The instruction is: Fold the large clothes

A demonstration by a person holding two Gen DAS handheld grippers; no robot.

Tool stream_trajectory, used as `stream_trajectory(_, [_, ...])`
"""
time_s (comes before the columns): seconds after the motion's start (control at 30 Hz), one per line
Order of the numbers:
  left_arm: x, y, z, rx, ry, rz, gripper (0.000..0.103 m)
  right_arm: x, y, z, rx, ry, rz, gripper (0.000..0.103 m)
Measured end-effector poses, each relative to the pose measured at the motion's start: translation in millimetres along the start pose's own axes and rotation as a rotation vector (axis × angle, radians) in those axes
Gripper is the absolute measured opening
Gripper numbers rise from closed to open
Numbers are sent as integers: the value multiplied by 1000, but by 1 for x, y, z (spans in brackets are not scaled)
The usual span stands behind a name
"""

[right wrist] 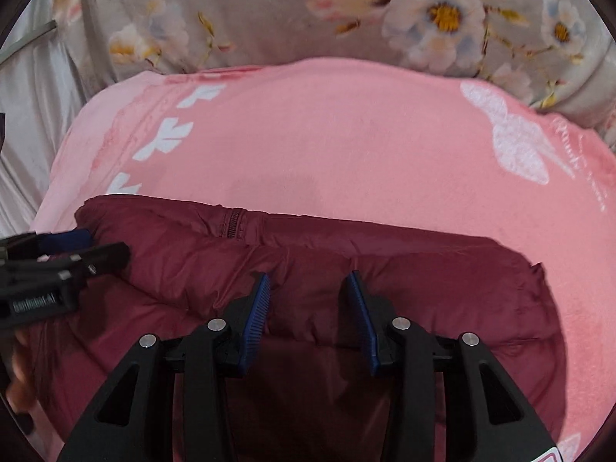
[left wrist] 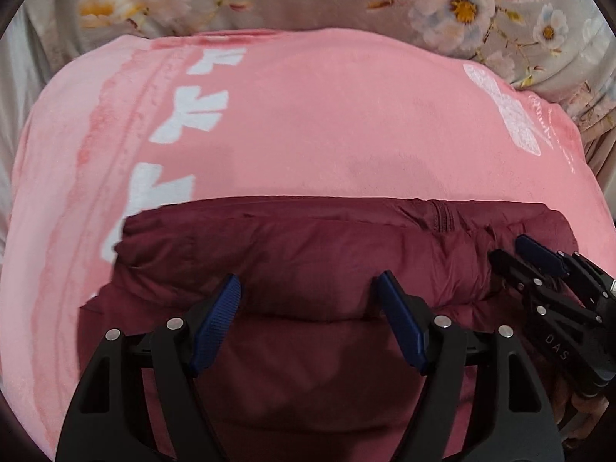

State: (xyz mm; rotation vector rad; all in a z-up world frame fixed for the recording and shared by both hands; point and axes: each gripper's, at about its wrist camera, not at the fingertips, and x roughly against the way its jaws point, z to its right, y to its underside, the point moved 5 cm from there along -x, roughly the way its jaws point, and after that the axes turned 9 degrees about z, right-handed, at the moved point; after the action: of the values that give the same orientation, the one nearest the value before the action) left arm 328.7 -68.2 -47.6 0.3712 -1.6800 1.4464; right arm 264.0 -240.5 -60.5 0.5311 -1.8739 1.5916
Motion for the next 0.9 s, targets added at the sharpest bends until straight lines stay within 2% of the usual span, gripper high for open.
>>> stream_trajectory(0.03, [-10, -1, 3, -3, -7, -8, 72, -5, -1, 1, -3, -1, -6, 21])
stream_trajectory(0.07, [-15, -2, 4, -6, -21, -4, 73, -8, -2, 2, -10, -9, -8, 13])
stream_trajectory(0.1, [-18, -2, 5, -12, -31, 3, 73, -10, -4, 3, -21, -15, -7, 0])
stream_trajectory(0.2, [-28, -6, 5, -26, -52, 22, 74, -14, -8, 7, -50, -10, 31, 0])
stream_trajectory(0.53, [-50, -4, 0, 25, -58, 118, 86, -39, 2, 8, -102, -45, 16, 0])
stream_trajectory(0.9, [-55, -4, 7, -19, -114, 130, 88, -42, 3, 8, -97, -40, 19, 0])
